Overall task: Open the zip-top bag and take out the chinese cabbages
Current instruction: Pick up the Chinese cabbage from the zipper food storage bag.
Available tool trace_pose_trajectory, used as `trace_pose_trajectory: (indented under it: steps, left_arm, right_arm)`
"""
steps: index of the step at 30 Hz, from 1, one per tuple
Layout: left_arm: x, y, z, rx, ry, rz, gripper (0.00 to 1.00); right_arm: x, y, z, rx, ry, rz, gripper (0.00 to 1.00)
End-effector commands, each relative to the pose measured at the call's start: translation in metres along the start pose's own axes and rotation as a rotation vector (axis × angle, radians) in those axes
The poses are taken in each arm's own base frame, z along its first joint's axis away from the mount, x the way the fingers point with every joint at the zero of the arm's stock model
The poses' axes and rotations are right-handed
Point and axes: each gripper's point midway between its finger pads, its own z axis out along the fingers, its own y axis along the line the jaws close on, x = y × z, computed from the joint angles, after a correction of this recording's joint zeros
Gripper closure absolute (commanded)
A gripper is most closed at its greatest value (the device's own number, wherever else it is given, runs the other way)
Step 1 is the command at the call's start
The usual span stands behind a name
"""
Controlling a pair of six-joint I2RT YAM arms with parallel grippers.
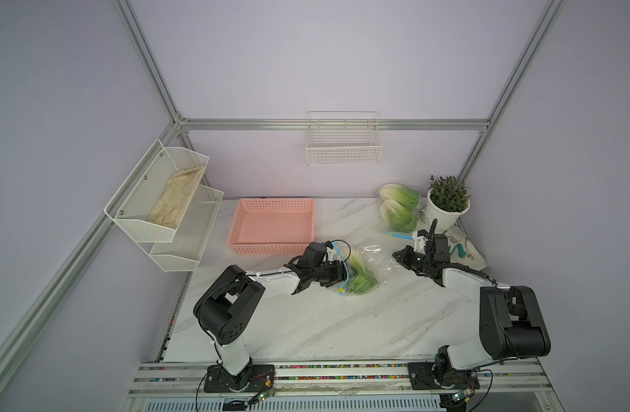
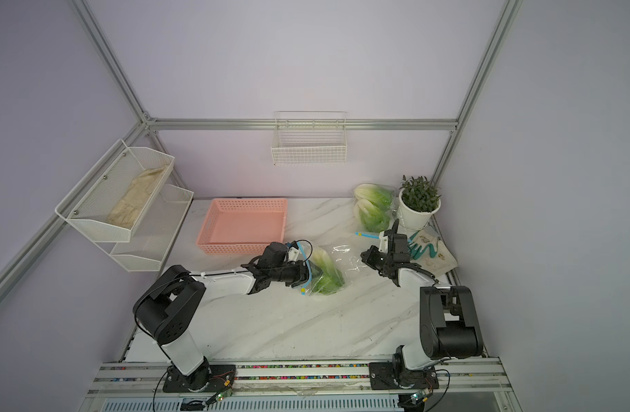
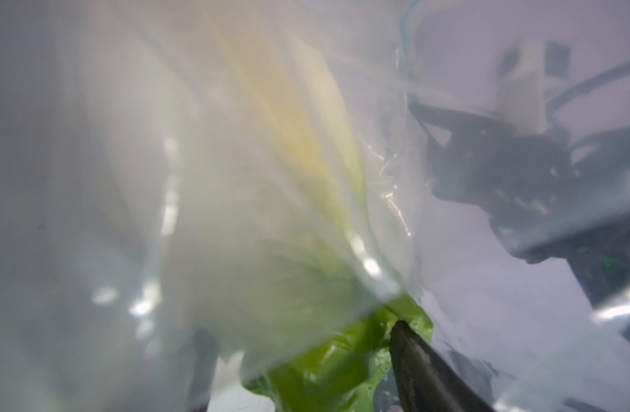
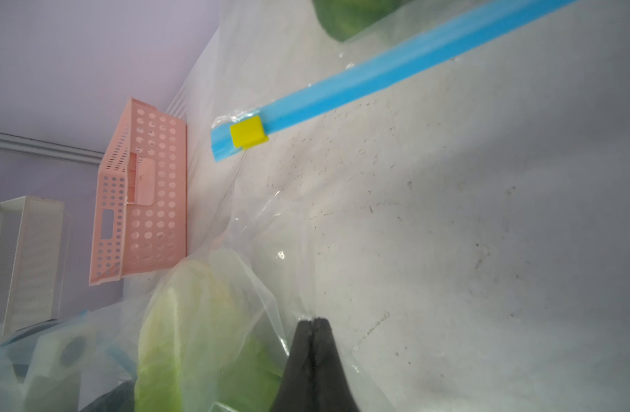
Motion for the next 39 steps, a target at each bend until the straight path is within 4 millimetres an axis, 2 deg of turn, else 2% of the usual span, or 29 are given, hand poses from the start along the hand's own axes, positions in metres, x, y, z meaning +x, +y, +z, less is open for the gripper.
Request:
trace_pose_trajectory:
  steps: [1,6,10,15,22,26,30,36,39]
  left_arm:
    - [-0.03,-0.027,-0.001,0.049,-0.079,0.057,0.18]
    - [-0.031,-0.014,0.011,0.001,-0.061,0.021,0.02]
    - [-0.036,-0.016,0.014,0.005,-0.07,0.022,0.01]
    - [-0.037,-0.012,0.024,0.0,-0.058,0.004,0.26]
    - [-0.032,-0.003,0.036,0.009,-0.039,-0.029,0.42]
    - [-0.033,-0.003,0.04,0.021,-0.037,-0.037,0.53]
    - [-0.033,-0.005,0.042,0.039,-0.031,-0.029,0.72]
    - [-0.028,-0.011,0.033,0.06,-0.025,-0.011,0.88]
    - [-0.027,-0.019,0.022,0.076,-0.031,0.009,0.91]
  right_arm:
    - [0.012,0.019,0.0,-0.051,0.052,-0.075,1.0]
    - [0.025,0.033,0.004,-0.063,0.092,-0.145,1.0]
    - [0.042,0.048,0.011,-0.077,0.135,-0.191,1.0]
    - [0.058,0.068,0.019,-0.122,0.171,-0.203,1.0]
    - [0.07,0.092,0.021,-0.207,0.205,-0.239,1.0]
    - [0.077,0.098,0.021,-0.231,0.235,-0.259,1.0]
    - [0.078,0.092,0.021,-0.2,0.237,-0.251,1.0]
    - [0.064,0.072,0.026,-0.077,0.168,-0.213,1.0]
    - [0.051,0.061,0.025,-0.015,0.114,-0.183,1.0]
